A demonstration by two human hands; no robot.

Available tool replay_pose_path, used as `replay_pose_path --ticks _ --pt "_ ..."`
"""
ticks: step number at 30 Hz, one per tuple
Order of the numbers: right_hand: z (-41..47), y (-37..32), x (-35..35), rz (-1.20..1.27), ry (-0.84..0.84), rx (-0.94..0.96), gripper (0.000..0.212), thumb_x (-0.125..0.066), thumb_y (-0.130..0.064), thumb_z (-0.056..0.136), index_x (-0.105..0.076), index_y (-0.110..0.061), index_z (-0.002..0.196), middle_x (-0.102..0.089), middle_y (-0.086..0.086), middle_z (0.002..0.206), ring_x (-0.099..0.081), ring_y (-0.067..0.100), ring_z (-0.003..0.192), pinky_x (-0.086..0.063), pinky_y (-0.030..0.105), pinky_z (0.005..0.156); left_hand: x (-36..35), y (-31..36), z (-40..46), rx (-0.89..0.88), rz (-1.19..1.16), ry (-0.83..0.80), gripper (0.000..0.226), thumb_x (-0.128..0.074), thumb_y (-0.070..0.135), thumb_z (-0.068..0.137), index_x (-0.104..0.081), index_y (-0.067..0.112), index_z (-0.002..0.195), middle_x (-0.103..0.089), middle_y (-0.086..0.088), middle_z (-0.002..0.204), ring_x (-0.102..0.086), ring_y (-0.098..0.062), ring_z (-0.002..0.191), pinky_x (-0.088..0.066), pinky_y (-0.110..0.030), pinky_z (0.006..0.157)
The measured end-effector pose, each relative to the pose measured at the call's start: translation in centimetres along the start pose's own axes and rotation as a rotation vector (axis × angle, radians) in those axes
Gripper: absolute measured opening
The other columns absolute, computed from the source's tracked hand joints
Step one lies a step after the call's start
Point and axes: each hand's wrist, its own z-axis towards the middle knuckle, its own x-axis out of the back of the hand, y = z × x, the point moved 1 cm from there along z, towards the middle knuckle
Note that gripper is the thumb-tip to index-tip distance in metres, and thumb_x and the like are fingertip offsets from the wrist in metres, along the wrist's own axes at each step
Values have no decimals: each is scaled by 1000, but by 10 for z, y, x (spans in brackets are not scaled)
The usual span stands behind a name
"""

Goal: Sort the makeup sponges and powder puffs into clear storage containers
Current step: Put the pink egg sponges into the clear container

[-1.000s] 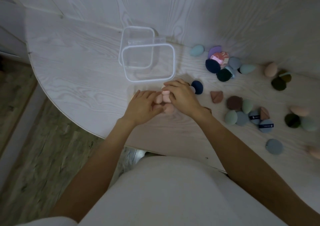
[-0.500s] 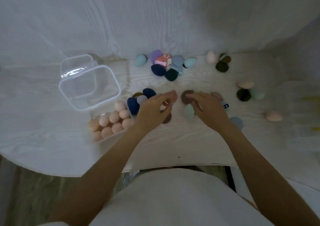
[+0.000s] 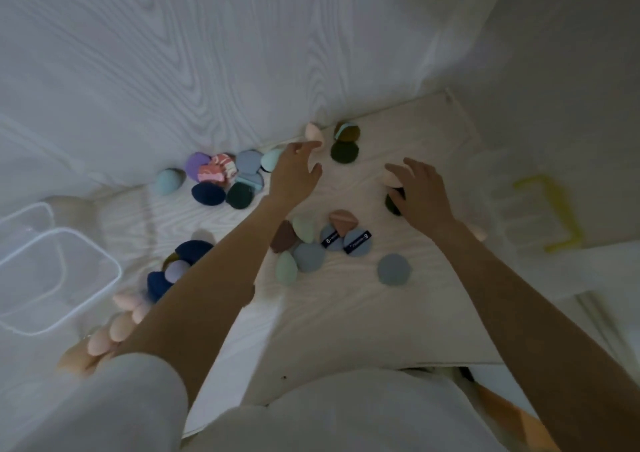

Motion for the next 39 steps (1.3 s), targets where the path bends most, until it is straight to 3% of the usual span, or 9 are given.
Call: replay_pose_path --ticks 3,7,12,16,21,26,30,36,39 --pt "12 3 -11 -37 -52 -1 53 -49 -12 93 -35 -22 143 -40 20 141 -39 33 128 -26 44 108 -11 6 28 168 29 -2 52 -52 31 92 -37 14 138 -45 -19 132 -46 -33 117 -37 -39 95" --pt "14 4 -12 -26 73 69 48 -59 2 81 -56 -12 127 -58 20 116 -53 37 106 -37 45 93 -16 15 48 315 -81 111 40 -55 32 90 -45 12 123 -54 -15 117 -54 -30 104 -41 -35 79" --pt "-12 -18 4 21 259 115 32 -69 -16 79 -63 -13 111 -63 10 104 -53 32 97 -37 37 79 -8 22 37 286 -268 205 28 -62 21 85 -50 8 106 -61 -7 100 -60 -21 90 -51 -35 79" --pt "-45 -47 4 442 62 -9 33 -66 -24 86 -54 -13 114 -59 3 104 -53 17 90 -39 25 72 20 29 -38 146 -516 211 39 -69 11 79 -49 18 112 -58 0 103 -57 -5 88 -52 -17 75" --pt "-80 -112 -21 591 -171 72 49 -64 -21 88 -43 -16 132 -54 -4 113 -50 4 94 -41 21 79 49 -17 -163 217 -479 293 30 -67 7 77 -63 21 103 -57 1 107 -57 -6 92 -53 -21 75" --pt "-94 -182 -54 541 -370 265 31 -62 -21 87 -57 -15 117 -63 2 108 -59 16 96 -49 28 76 87 -74 -267 436 -453 498 29 -72 16 79 -59 23 104 -59 8 103 -58 -5 95 -51 -20 78" --pt "-109 -240 -71 726 -410 216 30 -69 -10 81 -55 -15 107 -59 2 107 -61 16 94 -54 27 76 125 -121 -320 640 -319 649 30 -70 17 80 -54 25 104 -58 10 105 -57 -6 89 -49 -22 77" --pt "-115 -316 -80 795 -343 177 28 -71 -20 80 -51 -26 98 -59 -12 99 -58 0 90 -48 17 75 161 -183 -327 578 -79 608 30 -65 16 80 -58 26 107 -56 8 113 -60 -7 92 -48 -28 71" --pt "-115 -336 -81 805 -348 170 27 -71 -18 80 -53 -17 101 -60 -7 99 -56 0 89 -45 7 71 158 -201 -320 515 -17 541 28 -66 15 79 -62 26 104 -54 6 113 -61 -12 86 -44 -25 63"
